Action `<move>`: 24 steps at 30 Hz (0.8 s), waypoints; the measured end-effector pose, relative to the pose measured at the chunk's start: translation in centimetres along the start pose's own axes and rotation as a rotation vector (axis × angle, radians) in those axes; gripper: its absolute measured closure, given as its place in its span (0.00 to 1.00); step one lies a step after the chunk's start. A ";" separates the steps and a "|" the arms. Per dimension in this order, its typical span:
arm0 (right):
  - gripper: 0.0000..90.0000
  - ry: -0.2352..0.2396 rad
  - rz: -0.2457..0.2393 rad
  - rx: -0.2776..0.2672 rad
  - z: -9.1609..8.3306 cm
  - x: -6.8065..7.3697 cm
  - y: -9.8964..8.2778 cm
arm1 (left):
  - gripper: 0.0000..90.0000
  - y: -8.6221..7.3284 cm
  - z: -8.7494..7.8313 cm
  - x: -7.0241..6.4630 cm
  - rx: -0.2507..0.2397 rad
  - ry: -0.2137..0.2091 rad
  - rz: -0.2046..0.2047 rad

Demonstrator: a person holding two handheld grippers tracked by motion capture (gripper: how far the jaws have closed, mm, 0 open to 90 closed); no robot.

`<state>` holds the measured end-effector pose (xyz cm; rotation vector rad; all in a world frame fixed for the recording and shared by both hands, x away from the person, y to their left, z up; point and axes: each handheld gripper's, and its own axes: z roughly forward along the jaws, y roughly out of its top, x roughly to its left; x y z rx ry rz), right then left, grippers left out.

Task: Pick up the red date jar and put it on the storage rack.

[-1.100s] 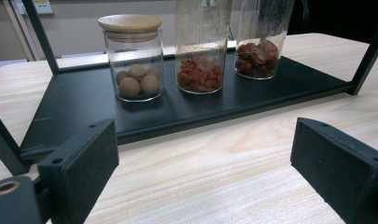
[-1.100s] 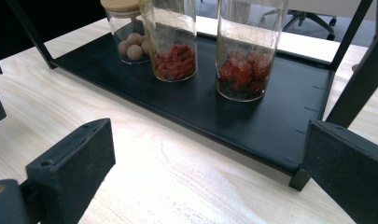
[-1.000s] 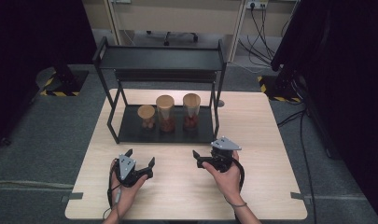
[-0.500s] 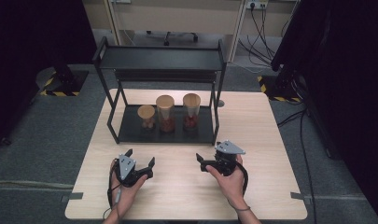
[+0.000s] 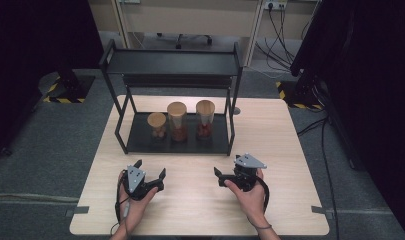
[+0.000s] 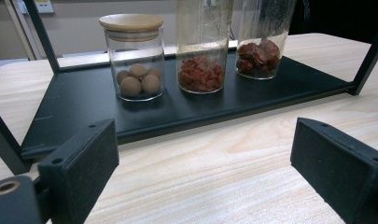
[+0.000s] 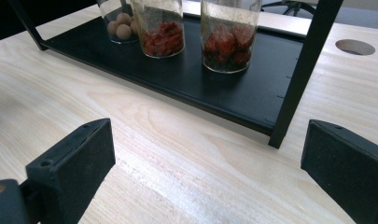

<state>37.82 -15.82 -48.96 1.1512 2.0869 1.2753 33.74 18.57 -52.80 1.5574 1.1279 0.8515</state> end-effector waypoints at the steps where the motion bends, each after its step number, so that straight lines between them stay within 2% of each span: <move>1: 0.03 0.000 0.000 0.001 0.0 0.0 -0.1 | 0.08 0.0 0.0 0.0 0.000 0.000 0.000; 24: 0.03 -0.028 0.023 0.020 -1.2 -1.4 -1.9 | 0.08 0.0 0.0 0.0 0.001 0.001 0.001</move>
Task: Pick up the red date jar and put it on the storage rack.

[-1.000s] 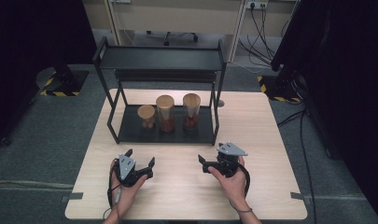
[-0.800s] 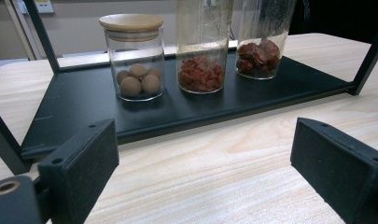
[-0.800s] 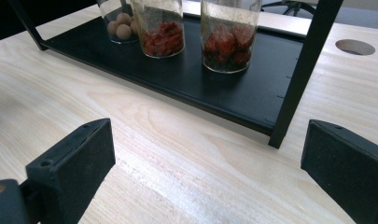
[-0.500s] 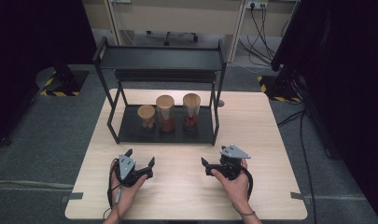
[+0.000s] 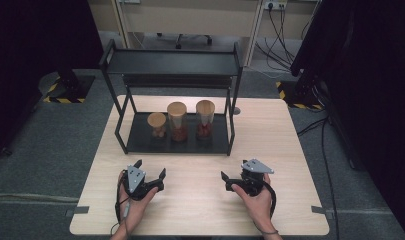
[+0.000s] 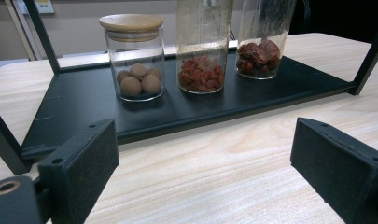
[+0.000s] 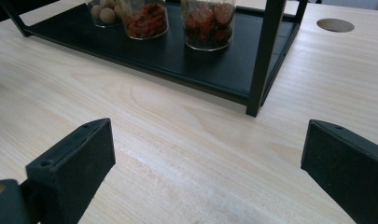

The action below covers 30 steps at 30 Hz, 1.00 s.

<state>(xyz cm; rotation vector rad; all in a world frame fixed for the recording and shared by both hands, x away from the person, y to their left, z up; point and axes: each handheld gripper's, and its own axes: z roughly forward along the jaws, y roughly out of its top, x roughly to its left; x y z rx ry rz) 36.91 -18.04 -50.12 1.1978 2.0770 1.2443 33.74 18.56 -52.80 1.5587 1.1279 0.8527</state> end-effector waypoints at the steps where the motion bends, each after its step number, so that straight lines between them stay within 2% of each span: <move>1: 0.03 -0.002 0.000 0.001 0.0 -0.1 -0.1 | 0.08 0.0 0.0 0.0 0.000 0.000 0.000; 30: 0.03 -0.044 0.037 0.035 -1.2 -1.9 -2.5 | 0.08 0.0 0.0 0.0 -0.001 0.002 0.003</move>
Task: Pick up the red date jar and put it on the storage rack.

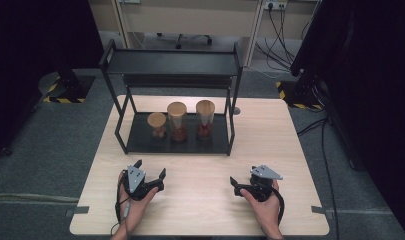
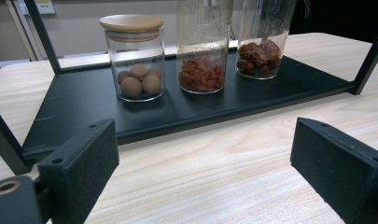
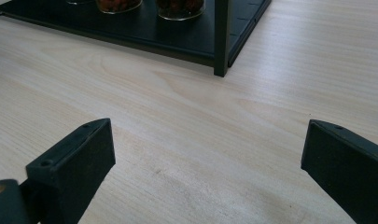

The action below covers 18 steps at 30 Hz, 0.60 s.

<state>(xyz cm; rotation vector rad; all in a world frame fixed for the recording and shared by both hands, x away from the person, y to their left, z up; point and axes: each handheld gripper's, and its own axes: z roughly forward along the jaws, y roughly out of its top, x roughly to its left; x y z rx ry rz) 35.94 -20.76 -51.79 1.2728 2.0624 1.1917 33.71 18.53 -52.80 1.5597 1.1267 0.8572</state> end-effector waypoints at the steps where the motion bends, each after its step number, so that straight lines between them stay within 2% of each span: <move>1: 0.03 -0.001 0.001 -0.001 0.0 0.0 0.0 | 0.08 0.0 0.0 0.0 0.000 0.000 0.000; 18: 0.03 -0.012 0.008 -0.002 0.0 -0.3 -0.6 | 0.08 0.0 0.0 0.0 0.000 0.000 0.000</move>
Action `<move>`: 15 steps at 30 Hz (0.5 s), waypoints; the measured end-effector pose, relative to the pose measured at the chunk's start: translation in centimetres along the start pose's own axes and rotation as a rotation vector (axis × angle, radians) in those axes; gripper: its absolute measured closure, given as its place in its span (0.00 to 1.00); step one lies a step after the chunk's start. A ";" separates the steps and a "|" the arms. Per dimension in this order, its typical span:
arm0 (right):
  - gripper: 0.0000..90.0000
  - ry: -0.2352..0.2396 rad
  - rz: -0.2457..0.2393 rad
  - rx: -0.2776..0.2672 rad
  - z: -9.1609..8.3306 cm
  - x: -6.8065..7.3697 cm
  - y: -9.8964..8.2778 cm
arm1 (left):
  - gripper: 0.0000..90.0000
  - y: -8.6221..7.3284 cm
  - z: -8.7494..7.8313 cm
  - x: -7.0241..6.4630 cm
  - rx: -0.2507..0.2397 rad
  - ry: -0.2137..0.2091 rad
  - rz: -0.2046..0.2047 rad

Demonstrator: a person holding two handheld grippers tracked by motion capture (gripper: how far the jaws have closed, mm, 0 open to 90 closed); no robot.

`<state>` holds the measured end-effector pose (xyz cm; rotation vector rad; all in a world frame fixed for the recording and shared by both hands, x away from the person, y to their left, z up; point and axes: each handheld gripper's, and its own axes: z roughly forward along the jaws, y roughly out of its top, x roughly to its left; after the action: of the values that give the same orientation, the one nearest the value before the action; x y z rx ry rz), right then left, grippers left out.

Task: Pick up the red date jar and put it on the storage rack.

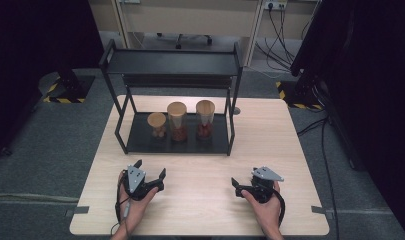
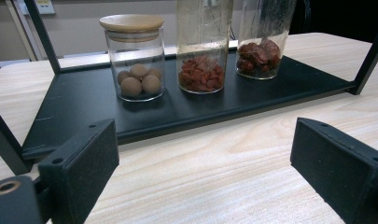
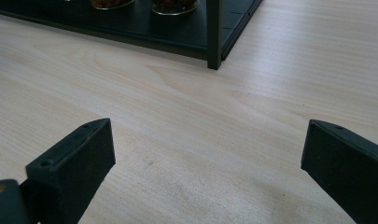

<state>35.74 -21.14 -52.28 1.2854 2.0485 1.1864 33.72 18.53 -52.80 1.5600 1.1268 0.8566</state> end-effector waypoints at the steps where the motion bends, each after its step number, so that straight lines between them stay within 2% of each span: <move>1: 0.03 -0.001 -0.001 0.000 0.0 0.0 0.0 | 0.08 0.0 0.0 0.0 0.000 0.000 0.000; 15: 0.03 -0.003 0.002 -0.009 -0.1 0.0 0.0 | 0.08 0.0 0.0 0.0 0.001 0.000 -0.004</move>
<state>35.69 -21.18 -52.28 1.2850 2.0376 1.1923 33.75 18.55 -52.80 1.5589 1.1299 0.8534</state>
